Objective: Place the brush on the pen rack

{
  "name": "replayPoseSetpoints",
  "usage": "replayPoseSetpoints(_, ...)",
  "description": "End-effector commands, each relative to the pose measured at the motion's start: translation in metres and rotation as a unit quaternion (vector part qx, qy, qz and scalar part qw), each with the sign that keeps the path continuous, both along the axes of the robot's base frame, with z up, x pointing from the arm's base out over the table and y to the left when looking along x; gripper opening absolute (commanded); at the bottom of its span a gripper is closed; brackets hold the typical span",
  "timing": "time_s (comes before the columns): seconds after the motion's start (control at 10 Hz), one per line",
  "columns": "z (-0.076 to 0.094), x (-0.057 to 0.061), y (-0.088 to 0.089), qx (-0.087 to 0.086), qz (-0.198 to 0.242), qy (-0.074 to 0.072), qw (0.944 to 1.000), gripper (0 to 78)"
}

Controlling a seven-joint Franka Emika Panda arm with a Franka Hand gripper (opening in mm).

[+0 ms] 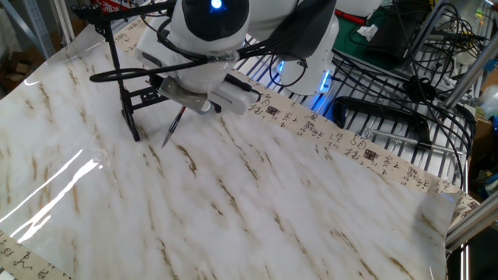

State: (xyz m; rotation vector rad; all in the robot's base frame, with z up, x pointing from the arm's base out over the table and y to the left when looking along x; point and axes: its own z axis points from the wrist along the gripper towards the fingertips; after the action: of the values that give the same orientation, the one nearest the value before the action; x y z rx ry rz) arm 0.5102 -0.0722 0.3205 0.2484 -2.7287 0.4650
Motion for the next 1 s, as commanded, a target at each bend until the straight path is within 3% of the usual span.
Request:
replayPoseSetpoints(0.1,0.0045,0.0023,-0.0023,-0.004,0.002,-0.007,1.0,1.2)
replayPoseSetpoints(0.7,0.0056,0.002,-0.0026,-0.013,0.0,-0.006,0.9999,1.2)
replayPoseSetpoints(1.0,0.0056,0.002,-0.0026,-0.027,-0.016,-0.018,0.9993,1.2)
